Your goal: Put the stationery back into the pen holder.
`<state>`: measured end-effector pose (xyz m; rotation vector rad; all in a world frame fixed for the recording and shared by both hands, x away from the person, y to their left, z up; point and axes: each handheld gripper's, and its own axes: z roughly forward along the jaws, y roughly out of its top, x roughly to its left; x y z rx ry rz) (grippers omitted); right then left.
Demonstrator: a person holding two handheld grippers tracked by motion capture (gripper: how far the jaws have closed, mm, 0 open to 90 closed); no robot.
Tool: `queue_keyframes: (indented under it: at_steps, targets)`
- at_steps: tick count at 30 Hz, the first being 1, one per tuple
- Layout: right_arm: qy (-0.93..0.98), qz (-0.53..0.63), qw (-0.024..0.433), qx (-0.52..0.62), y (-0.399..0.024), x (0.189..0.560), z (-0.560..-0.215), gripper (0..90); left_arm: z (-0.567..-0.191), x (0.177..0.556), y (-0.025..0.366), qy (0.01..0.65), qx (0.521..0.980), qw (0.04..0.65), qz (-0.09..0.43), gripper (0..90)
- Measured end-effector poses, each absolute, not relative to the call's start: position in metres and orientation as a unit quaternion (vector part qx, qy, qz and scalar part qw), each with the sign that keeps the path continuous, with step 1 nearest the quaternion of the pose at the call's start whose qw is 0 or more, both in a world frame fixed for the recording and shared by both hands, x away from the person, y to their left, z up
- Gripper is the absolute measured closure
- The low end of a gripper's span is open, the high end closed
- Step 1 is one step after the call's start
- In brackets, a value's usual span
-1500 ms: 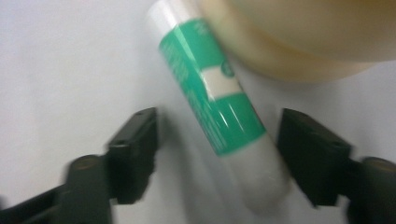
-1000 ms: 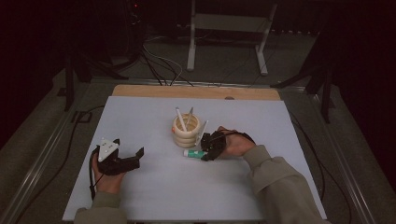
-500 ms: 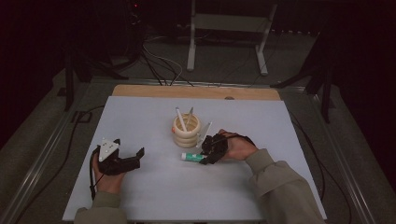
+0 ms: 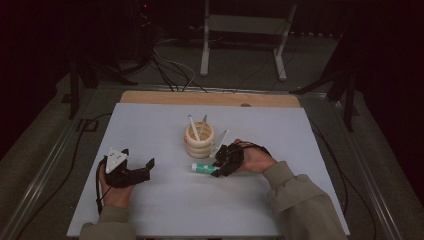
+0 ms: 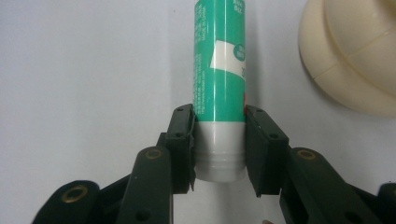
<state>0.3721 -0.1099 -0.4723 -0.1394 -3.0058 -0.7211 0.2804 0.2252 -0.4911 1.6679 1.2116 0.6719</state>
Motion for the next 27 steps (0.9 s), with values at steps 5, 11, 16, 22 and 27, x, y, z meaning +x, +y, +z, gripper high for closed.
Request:
queue_keyframes:
  at_steps: [5,11,16,22,27]
  targets:
    - [-0.967,-0.248,0.021,-0.055,-0.112,0.372,-0.465,66.0,-0.491,0.28,0.225,0.493,0.68,0.467,0.275,1.4]
    - [-0.967,-0.248,0.01,-0.064,-0.113,0.37,-0.461,66.0,-0.491,0.28,0.225,0.493,0.681,0.467,0.274,1.4]
    - [-0.965,-0.253,0.003,-0.064,-0.112,0.367,-0.458,65.9,-0.491,0.28,0.225,0.494,0.681,0.467,0.274,1.4]
    - [-0.963,-0.263,0.002,-0.057,-0.112,0.364,-0.452,65.9,-0.491,0.28,0.225,0.493,0.681,0.466,0.274,1.4]
    - [-0.963,-0.264,0.0,-0.056,-0.111,0.361,-0.448,65.9,-0.491,0.28,0.225,0.493,0.681,0.467,0.274,1.4]
